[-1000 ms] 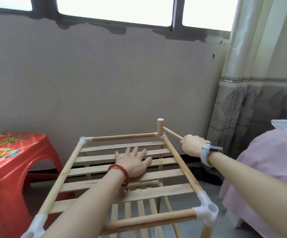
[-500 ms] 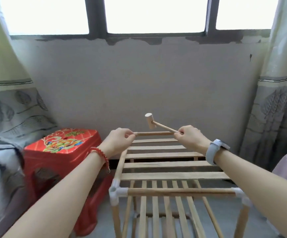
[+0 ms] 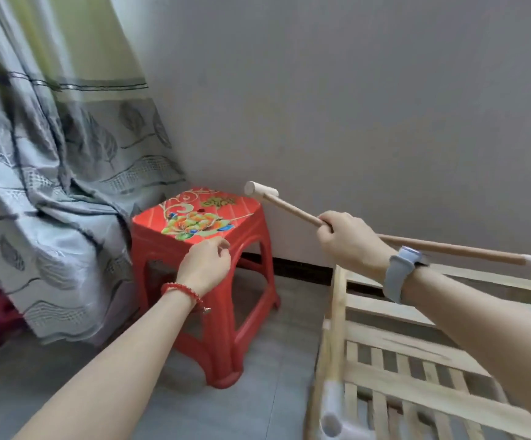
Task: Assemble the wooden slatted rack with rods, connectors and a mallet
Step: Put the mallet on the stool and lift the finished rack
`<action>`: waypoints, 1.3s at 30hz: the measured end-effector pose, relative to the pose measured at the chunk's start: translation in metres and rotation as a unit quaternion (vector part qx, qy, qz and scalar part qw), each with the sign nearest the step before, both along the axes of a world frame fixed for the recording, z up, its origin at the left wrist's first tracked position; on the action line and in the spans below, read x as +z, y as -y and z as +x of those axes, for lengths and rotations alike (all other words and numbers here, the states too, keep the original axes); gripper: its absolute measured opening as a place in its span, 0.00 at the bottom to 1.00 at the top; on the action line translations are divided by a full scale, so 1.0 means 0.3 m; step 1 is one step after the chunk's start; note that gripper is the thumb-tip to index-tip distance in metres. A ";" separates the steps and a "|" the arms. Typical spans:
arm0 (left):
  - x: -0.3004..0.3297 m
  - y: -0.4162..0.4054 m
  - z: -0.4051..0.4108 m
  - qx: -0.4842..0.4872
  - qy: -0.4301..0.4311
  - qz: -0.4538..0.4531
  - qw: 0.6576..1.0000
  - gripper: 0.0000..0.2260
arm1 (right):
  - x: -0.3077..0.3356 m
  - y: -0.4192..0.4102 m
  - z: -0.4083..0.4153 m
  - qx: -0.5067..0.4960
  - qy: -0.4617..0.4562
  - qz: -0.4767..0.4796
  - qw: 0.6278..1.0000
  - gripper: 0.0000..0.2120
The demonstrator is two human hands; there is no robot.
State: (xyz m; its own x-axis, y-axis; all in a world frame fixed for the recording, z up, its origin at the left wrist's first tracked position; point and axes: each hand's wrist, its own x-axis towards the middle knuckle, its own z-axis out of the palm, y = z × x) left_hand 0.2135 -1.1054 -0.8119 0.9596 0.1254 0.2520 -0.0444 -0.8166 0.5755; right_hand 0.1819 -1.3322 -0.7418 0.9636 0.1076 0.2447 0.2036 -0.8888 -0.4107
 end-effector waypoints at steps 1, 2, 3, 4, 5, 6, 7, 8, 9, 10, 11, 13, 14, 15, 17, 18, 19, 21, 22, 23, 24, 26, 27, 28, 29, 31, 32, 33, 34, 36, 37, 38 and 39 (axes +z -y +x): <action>0.004 -0.010 0.024 0.005 -0.020 -0.010 1.000 0.13 | -0.009 -0.020 0.039 0.002 -0.035 -0.006 0.999 0.14; 0.014 -0.021 0.036 0.008 -0.044 -0.024 0.999 0.12 | -0.013 -0.040 0.074 -0.001 -0.073 -0.015 0.997 0.13; 0.022 -0.030 0.034 0.010 -0.061 -0.040 0.997 0.12 | -0.020 -0.052 0.093 -0.005 -0.103 -0.018 0.994 0.12; 0.060 -0.059 0.048 0.019 -0.082 -0.057 0.995 0.12 | -0.002 -0.078 0.133 -0.008 -0.136 -0.019 0.990 0.11; 0.102 -0.086 0.051 0.032 -0.101 -0.076 0.991 0.12 | 0.023 -0.105 0.150 -0.016 -0.172 -0.017 0.985 0.11; 0.147 -0.114 0.046 0.045 -0.116 -0.098 0.987 0.11 | 0.051 -0.135 0.159 -0.023 -0.207 -0.010 0.978 0.12; 0.190 -0.144 0.036 0.055 -0.131 -0.118 0.983 0.11 | 0.079 -0.169 0.166 -0.029 -0.236 0.011 0.971 0.13; 0.220 -0.153 0.010 0.057 -0.144 -0.135 0.979 0.11 | 0.094 -0.197 0.157 -0.030 -0.258 0.028 0.965 0.14; 0.269 -0.187 0.002 0.058 -0.161 -0.147 0.974 0.11 | 0.125 -0.239 0.162 -0.033 -0.281 0.044 0.958 0.15; 0.339 -0.235 0.005 0.059 -0.186 -0.155 0.968 0.11 | 0.172 -0.296 0.180 -0.041 -0.304 0.059 0.950 0.15; 0.384 -0.265 -0.008 0.061 -0.197 -0.157 0.966 0.10 | 0.196 -0.342 0.182 -0.041 -0.315 0.068 0.946 0.15; 0.448 -0.328 -0.011 0.072 -0.215 -0.162 0.960 0.10 | 0.238 -0.420 0.192 -0.032 -0.331 0.062 0.941 0.15; 0.479 -0.381 0.012 0.085 -0.232 -0.167 0.955 0.10 | 0.253 -0.469 0.220 -0.027 -0.344 0.050 0.937 0.17; 0.497 -0.399 0.013 0.090 -0.236 -0.163 0.954 0.10 | 0.253 -0.493 0.228 -0.021 -0.340 0.035 0.940 0.18; 0.512 -0.453 0.043 0.103 -0.245 -0.157 0.951 0.10 | 0.245 -0.545 0.277 -0.010 -0.329 0.011 0.944 0.19; 0.514 -0.475 0.064 0.109 -0.249 -0.158 0.949 0.10 | 0.232 -0.573 0.318 -0.007 -0.327 0.004 0.945 0.20; 0.507 -0.491 0.079 0.117 -0.249 -0.160 0.948 0.10 | 0.212 -0.597 0.360 -0.002 -0.317 -0.001 0.948 0.20; 0.475 -0.525 0.141 0.134 -0.247 -0.163 0.946 0.11 | 0.157 -0.657 0.480 0.005 -0.308 -0.012 0.951 0.20; 0.455 -0.538 0.175 0.139 -0.247 -0.165 0.945 0.11 | 0.132 -0.687 0.540 0.004 -0.308 -0.015 0.951 0.20; 0.434 -0.547 0.208 0.143 -0.244 -0.162 0.945 0.11 | 0.102 -0.713 0.599 0.003 -0.303 -0.016 0.953 0.21; 0.388 -0.560 0.254 0.152 -0.247 -0.162 0.943 0.11 | 0.047 -0.748 0.671 0.007 -0.309 -0.019 0.951 0.22; 0.338 -0.567 0.316 0.155 -0.247 -0.161 0.943 0.11 | -0.035 -0.786 0.763 0.009 -0.308 -0.015 0.951 0.22; 0.308 -0.569 0.341 0.156 -0.253 -0.161 0.941 0.11 | -0.080 -0.802 0.798 0.007 -0.313 -0.010 0.950 0.22; 0.264 -0.573 0.370 0.156 -0.264 -0.162 0.938 0.11 | -0.133 -0.818 0.830 0.005 -0.327 -0.014 0.945 0.22; 0.254 -0.570 0.375 0.153 -0.269 -0.160 0.937 0.11 | -0.153 -0.820 0.838 0.011 -0.331 -0.024 0.943 0.22; 0.213 -0.566 0.397 0.152 -0.287 -0.166 0.931 0.11 | -0.192 -0.818 0.860 0.026 -0.353 -0.045 0.934 0.25; 0.203 -0.558 0.403 0.149 -0.297 -0.171 0.928 0.11 | -0.191 -0.806 0.863 0.025 -0.364 -0.043 0.930 0.25; 0.200 -0.548 0.402 0.145 -0.305 -0.175 0.925 0.11 | -0.188 -0.794 0.859 0.017 -0.367 -0.027 0.930 0.26; 0.207 -0.534 0.398 0.140 -0.313 -0.178 0.922 0.11 | -0.178 -0.775 0.845 0.001 -0.369 -0.004 0.929 0.26; 0.222 -0.501 0.387 0.126 -0.322 -0.180 0.921 0.11 | -0.148 -0.724 0.790 -0.038 -0.352 0.062 0.933 0.24; 0.232 -0.475 0.377 0.116 -0.330 -0.181 0.919 0.11 | -0.130 -0.686 0.742 -0.055 -0.334 0.097 0.936 0.24; 0.242 -0.446 0.365 0.106 -0.339 -0.184 0.917 0.12 | -0.105 -0.646 0.687 -0.066 -0.319 0.118 0.938 0.23; 0.251 -0.411 0.347 0.093 -0.349 -0.189 0.913 0.12 | -0.081 -0.596 0.622 -0.080 -0.302 0.128 0.941 0.22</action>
